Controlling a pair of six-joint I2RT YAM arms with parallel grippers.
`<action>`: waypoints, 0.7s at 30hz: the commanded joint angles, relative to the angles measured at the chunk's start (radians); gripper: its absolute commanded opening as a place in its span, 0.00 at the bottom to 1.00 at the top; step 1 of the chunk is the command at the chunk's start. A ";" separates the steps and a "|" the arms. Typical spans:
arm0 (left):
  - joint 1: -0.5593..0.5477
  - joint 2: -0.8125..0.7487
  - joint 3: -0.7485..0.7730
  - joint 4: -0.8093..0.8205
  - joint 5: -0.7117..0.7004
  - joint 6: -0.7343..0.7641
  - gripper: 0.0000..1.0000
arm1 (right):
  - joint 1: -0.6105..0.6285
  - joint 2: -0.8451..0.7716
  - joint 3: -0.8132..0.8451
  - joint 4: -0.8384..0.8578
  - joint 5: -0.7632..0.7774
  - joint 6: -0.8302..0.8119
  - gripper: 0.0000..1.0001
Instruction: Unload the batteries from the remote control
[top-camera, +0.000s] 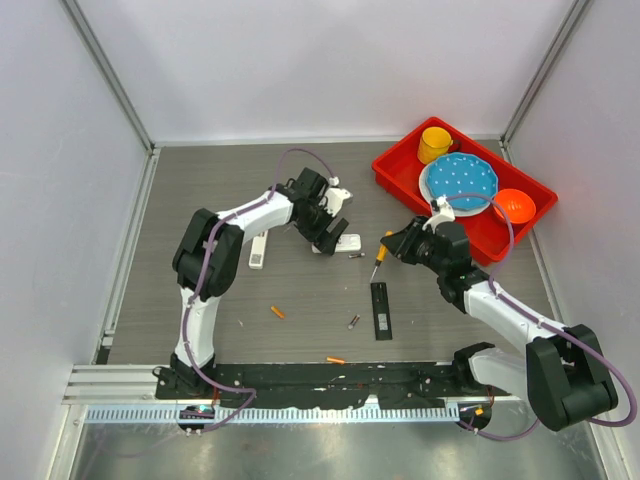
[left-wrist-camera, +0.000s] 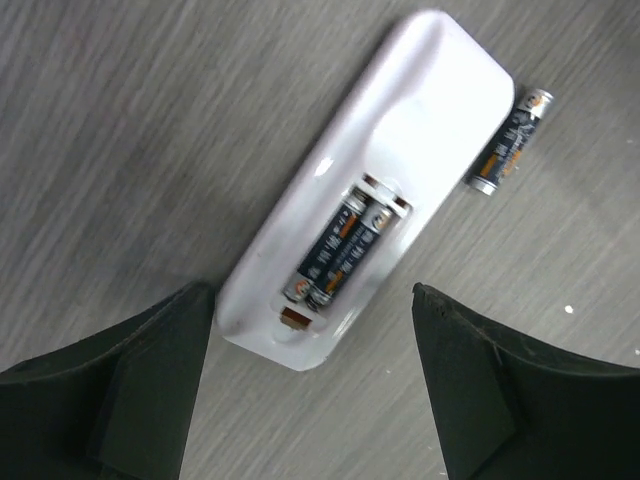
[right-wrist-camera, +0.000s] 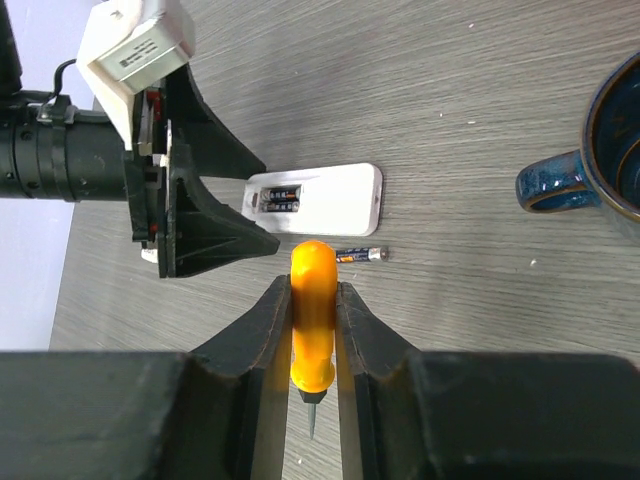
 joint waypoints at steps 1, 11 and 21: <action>-0.012 -0.050 -0.133 0.036 0.064 -0.037 0.83 | -0.005 -0.008 -0.005 0.033 -0.020 -0.012 0.01; -0.081 -0.133 -0.299 0.180 -0.236 -0.135 0.78 | -0.008 0.021 -0.015 0.067 -0.034 0.003 0.01; -0.127 -0.069 -0.284 0.199 -0.411 -0.149 0.41 | -0.010 0.019 -0.014 0.067 -0.048 0.009 0.01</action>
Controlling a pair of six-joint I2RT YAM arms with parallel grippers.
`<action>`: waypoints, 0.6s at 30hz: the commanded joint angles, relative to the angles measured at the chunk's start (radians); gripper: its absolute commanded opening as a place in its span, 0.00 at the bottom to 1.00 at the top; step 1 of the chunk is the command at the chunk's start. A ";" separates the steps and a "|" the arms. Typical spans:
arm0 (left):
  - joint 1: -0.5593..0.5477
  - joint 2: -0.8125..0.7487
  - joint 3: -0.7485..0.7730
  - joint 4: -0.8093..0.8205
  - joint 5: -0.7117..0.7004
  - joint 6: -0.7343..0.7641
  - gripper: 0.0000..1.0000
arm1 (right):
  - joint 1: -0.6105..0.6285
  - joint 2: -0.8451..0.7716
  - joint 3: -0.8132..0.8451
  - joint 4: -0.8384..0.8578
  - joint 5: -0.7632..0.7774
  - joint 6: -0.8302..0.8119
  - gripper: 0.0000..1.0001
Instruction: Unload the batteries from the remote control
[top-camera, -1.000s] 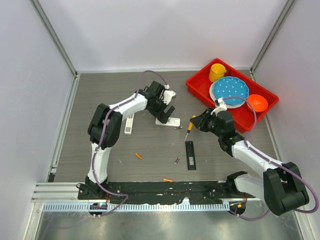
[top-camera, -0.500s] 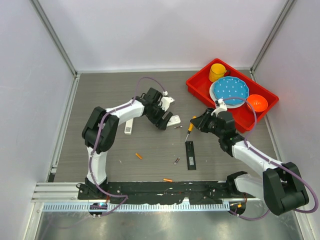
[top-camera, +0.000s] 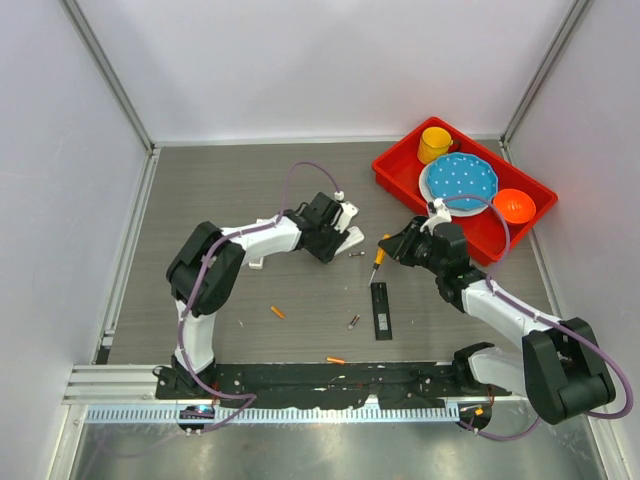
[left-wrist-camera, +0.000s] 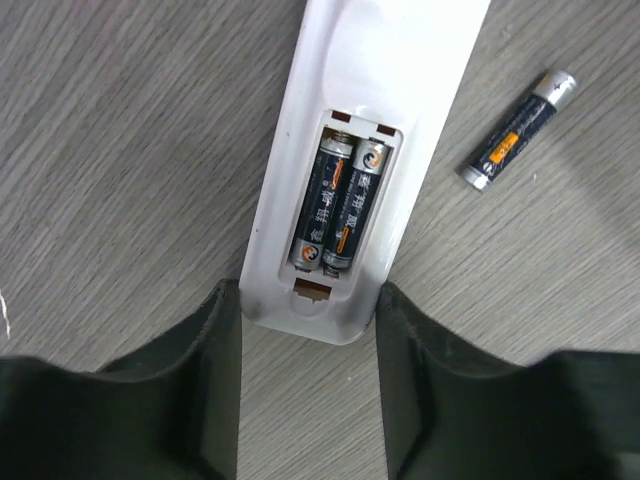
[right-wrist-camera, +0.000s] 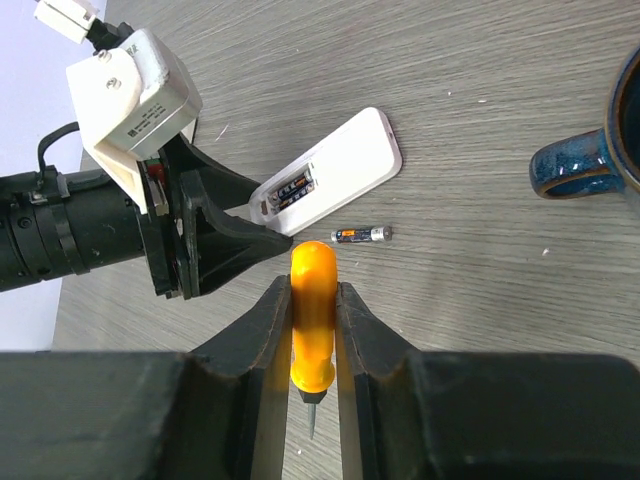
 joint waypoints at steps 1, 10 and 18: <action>0.006 0.067 -0.027 -0.031 -0.096 0.001 0.32 | -0.007 -0.019 -0.004 0.043 -0.010 0.001 0.01; 0.022 -0.095 -0.114 -0.010 -0.107 -0.073 0.00 | -0.009 -0.024 0.001 0.043 -0.016 0.002 0.01; 0.013 -0.333 -0.266 0.012 -0.053 -0.186 0.00 | -0.010 -0.013 0.007 0.051 -0.017 0.002 0.01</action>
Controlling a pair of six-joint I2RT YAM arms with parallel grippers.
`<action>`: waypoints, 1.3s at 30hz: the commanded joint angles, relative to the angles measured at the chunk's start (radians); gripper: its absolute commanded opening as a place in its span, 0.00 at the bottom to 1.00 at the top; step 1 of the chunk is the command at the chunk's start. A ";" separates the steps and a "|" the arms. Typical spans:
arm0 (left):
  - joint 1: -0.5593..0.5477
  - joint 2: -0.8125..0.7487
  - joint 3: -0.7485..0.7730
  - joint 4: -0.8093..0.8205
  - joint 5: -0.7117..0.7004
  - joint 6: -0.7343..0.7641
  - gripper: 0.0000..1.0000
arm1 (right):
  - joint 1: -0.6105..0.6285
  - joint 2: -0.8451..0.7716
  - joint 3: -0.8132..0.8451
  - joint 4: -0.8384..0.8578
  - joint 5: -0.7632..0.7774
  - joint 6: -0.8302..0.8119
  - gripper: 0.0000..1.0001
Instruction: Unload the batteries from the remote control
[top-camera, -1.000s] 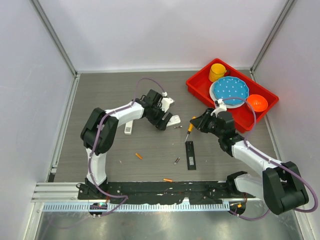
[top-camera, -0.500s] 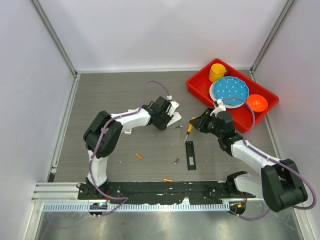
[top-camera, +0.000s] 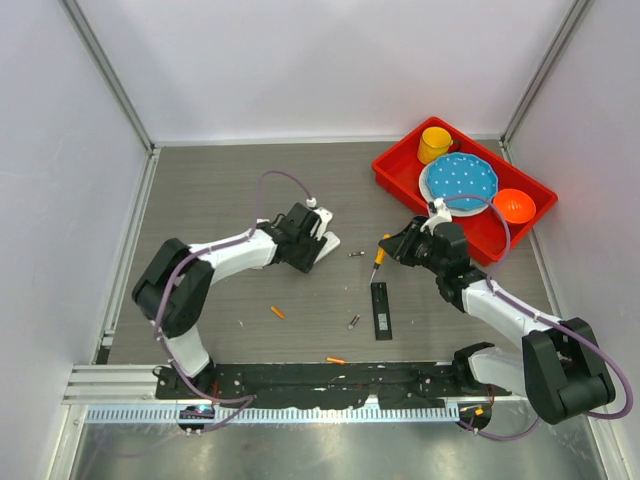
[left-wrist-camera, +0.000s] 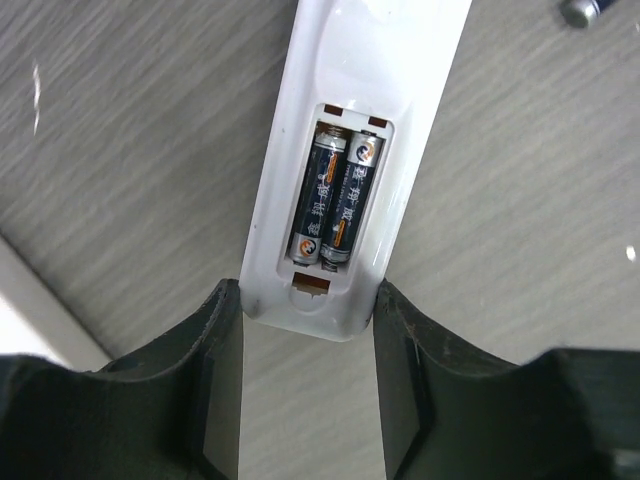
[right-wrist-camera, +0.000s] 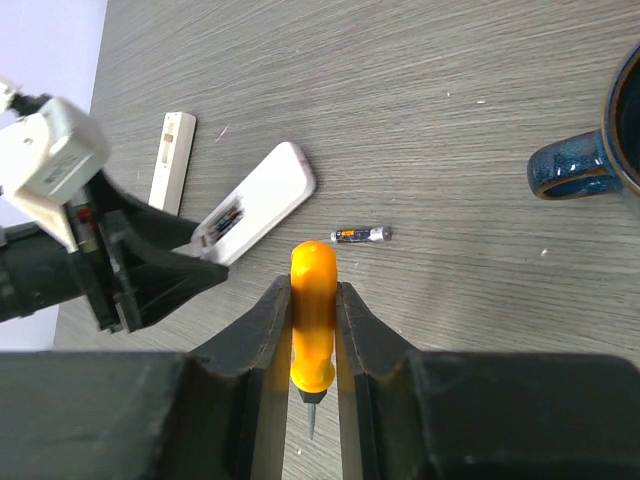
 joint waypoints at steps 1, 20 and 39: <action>-0.007 -0.193 -0.072 0.011 0.038 -0.105 0.00 | -0.006 -0.013 0.010 0.049 -0.013 0.002 0.02; -0.235 -0.140 -0.121 0.018 0.086 -0.274 0.00 | -0.030 -0.010 0.081 0.035 -0.010 -0.027 0.01; -0.270 0.030 -0.030 0.052 0.046 -0.217 0.09 | -0.040 -0.016 0.072 0.029 -0.007 -0.040 0.01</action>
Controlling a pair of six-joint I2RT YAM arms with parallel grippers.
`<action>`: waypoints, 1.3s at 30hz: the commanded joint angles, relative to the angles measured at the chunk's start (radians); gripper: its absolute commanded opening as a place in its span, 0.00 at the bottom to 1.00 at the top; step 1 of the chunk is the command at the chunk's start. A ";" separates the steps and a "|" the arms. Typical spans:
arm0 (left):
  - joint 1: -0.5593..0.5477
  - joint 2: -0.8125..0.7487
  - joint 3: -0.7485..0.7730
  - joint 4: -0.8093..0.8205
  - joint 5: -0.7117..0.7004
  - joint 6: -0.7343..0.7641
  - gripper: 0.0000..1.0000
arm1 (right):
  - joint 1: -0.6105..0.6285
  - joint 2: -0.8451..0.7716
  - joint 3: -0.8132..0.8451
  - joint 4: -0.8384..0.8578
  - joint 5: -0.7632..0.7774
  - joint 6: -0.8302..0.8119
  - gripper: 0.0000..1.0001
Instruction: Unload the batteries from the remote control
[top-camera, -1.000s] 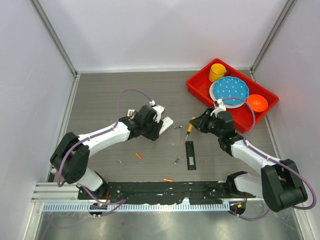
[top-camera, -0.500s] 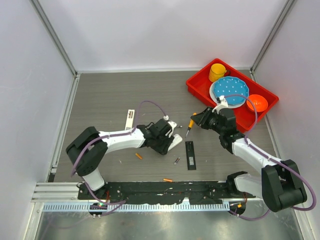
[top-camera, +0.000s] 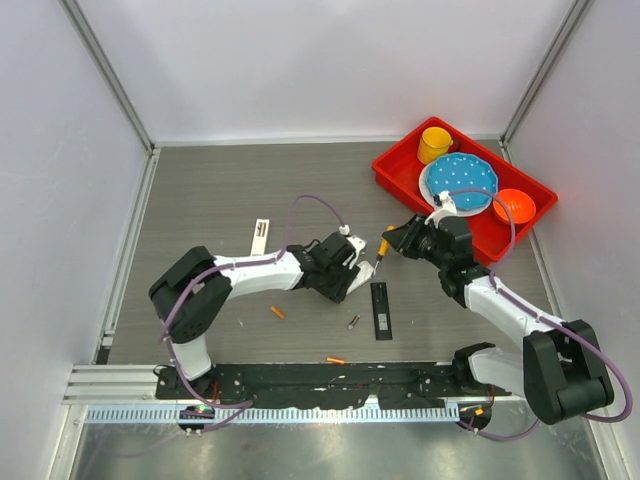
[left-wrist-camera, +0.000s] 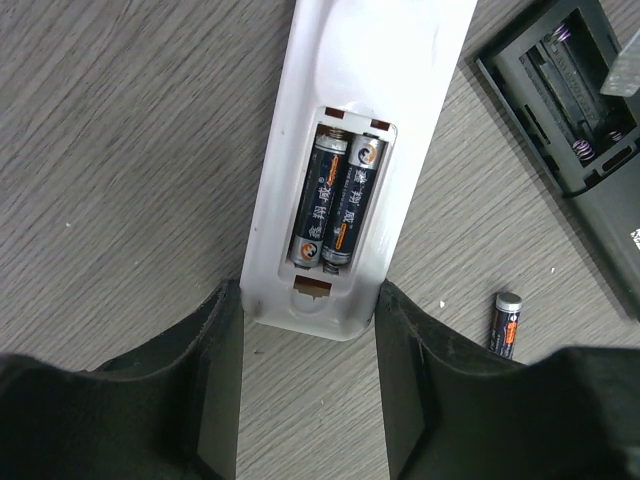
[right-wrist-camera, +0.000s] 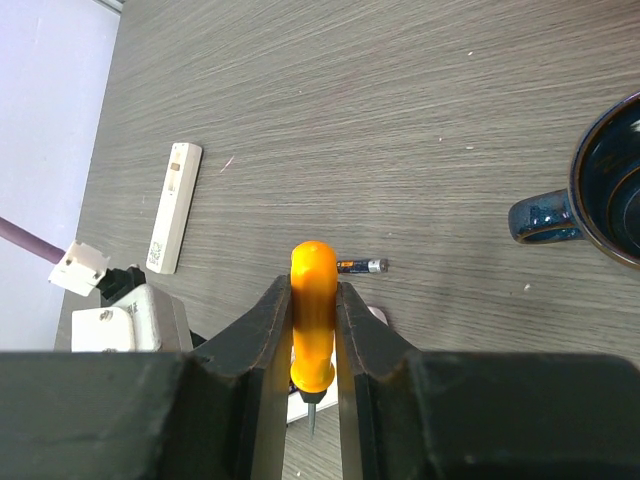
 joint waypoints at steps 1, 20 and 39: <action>-0.019 0.028 -0.009 0.038 -0.014 0.019 0.21 | -0.007 -0.010 0.029 0.041 -0.008 -0.018 0.01; -0.014 -0.041 -0.177 0.225 0.097 0.087 0.67 | 0.005 0.079 0.051 0.139 -0.075 -0.014 0.02; -0.012 -0.059 -0.248 0.266 0.083 0.038 0.45 | 0.192 0.162 0.045 0.249 0.119 -0.097 0.01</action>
